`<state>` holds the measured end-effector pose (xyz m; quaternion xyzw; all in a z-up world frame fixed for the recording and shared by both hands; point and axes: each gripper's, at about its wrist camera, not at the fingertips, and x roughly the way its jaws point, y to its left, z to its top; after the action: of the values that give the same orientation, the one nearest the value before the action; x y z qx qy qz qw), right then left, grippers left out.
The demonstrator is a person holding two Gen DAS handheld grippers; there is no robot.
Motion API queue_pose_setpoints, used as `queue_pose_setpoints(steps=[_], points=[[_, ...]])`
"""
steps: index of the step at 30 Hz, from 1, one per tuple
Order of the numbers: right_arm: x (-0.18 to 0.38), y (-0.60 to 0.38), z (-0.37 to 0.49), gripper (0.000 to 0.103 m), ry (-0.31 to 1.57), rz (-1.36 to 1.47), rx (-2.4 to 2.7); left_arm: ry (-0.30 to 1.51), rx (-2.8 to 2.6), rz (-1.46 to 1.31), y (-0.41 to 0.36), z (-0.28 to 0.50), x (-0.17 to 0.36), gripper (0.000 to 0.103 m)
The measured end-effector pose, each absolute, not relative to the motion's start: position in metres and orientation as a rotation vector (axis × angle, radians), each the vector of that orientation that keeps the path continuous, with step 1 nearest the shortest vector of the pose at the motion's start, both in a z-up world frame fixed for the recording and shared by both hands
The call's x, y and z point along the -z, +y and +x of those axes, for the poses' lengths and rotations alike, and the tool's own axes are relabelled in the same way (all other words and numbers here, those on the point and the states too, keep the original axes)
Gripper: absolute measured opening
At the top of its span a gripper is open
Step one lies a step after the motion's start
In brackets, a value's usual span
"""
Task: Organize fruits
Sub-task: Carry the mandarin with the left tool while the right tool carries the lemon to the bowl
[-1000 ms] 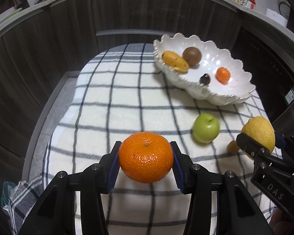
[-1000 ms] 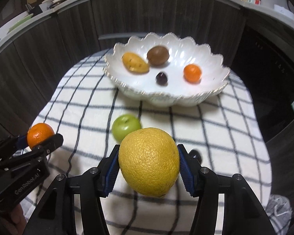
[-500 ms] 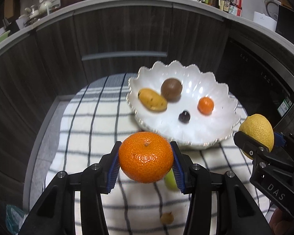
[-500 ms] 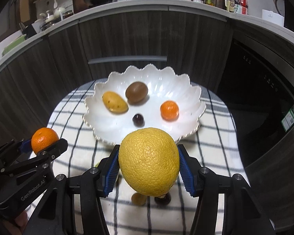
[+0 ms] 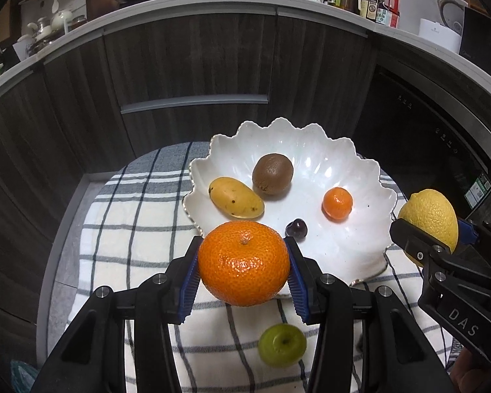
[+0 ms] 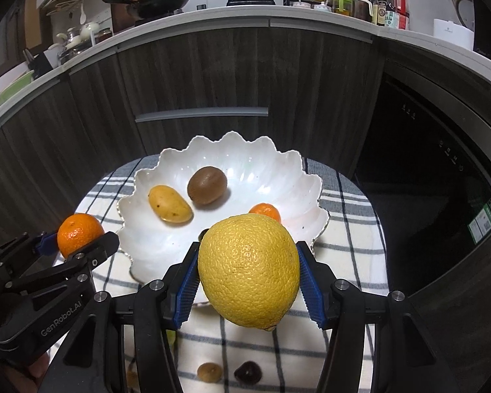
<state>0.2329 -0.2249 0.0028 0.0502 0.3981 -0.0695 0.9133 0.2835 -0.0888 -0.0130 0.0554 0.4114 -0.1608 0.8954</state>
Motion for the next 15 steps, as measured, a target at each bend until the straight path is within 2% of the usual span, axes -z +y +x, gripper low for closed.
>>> queue_pose_setpoints(steps=[15], points=[[0.022,-0.236,0.262,0.056,0.867,0.120,0.137,0.881,0.340,0.132,-0.105,0.313,0.035,0.047]])
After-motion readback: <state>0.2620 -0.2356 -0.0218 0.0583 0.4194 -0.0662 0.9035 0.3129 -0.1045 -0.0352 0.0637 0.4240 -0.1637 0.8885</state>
